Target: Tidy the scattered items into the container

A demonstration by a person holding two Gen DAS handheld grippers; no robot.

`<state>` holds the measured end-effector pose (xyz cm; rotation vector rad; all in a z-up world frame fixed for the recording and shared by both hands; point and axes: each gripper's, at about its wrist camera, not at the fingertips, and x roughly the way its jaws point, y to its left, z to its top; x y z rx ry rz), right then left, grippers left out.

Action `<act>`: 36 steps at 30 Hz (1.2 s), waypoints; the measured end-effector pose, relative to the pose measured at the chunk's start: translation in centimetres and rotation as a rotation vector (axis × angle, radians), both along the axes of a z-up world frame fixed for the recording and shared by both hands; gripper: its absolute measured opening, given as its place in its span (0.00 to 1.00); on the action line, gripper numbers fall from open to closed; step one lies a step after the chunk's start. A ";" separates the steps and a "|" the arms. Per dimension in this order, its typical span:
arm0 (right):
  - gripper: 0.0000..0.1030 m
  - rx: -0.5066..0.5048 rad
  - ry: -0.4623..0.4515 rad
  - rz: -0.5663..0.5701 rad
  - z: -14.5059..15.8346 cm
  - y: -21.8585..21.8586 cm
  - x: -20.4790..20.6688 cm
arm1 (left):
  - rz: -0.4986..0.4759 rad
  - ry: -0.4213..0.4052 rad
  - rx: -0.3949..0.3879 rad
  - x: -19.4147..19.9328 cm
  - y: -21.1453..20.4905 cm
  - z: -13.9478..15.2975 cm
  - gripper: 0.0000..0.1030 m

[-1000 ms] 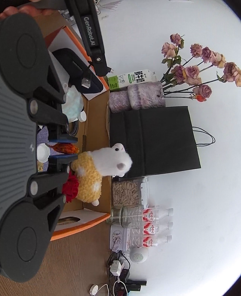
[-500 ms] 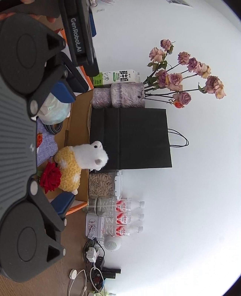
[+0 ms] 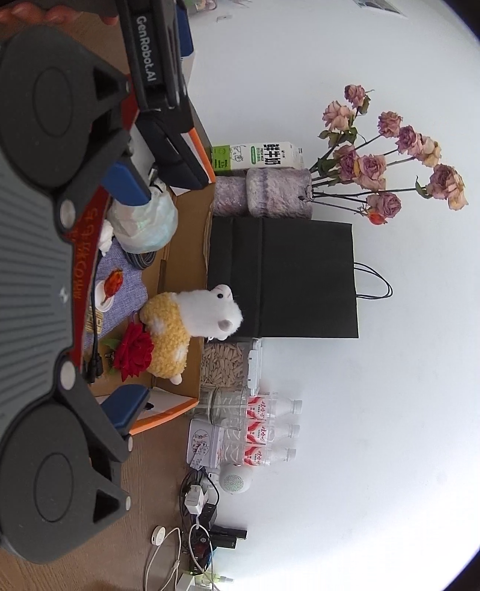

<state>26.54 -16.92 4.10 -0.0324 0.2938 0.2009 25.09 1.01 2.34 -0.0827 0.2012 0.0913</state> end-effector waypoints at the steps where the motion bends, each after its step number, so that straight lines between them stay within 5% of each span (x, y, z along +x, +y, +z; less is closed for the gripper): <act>1: 1.00 -0.003 0.004 0.004 -0.1 0.1 -0.5 | -0.009 0.007 0.001 -0.6 0.0 0.0 1.00; 20: 1.00 0.004 0.193 0.039 0.8 0.7 -13.0 | -0.024 0.156 0.011 -13.1 0.3 0.2 1.00; 36: 1.00 -0.018 0.191 0.049 2.5 0.8 -18.5 | 0.004 0.171 0.023 -18.3 0.0 1.5 1.00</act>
